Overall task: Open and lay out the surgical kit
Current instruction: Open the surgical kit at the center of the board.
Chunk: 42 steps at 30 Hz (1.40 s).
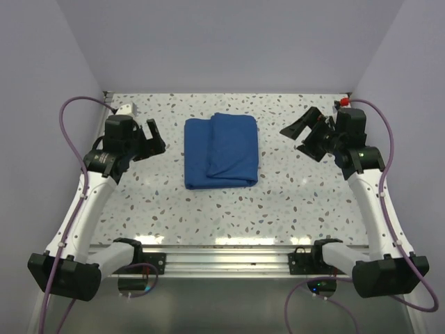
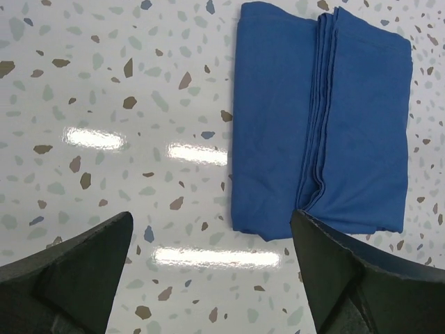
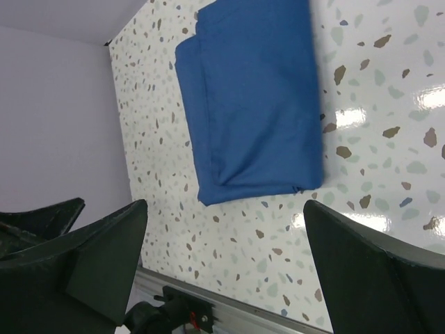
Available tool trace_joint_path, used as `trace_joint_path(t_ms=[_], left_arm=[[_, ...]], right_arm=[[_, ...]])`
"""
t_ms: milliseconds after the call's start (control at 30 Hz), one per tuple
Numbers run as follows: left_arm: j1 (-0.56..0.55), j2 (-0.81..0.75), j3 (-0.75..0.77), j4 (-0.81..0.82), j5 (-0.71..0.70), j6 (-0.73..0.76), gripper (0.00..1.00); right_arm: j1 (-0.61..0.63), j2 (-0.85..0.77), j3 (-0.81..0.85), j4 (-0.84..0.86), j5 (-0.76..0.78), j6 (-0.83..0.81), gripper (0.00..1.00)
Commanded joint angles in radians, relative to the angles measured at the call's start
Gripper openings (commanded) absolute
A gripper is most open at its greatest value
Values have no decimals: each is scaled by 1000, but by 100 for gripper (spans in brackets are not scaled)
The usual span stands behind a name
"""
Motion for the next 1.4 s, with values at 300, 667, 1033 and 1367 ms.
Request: trace_joint_path(t_ms=[300,667,1033,1367], left_arm=[[-15,-59,-122,26,11,-40,100],[-15,-96,-157,-20,-43,-49,100],[-15,-226,-256,-95,-64,-71,100],[-15,-282,-263,-149,-66,-72,100]], right_arm=[[202,58,220,-36,103,-190,99],[728,683,909,-473,666,-362,98],[822,997,1032,-501,646,-342,95],[821,1197,1081,-433,675,-350,95]])
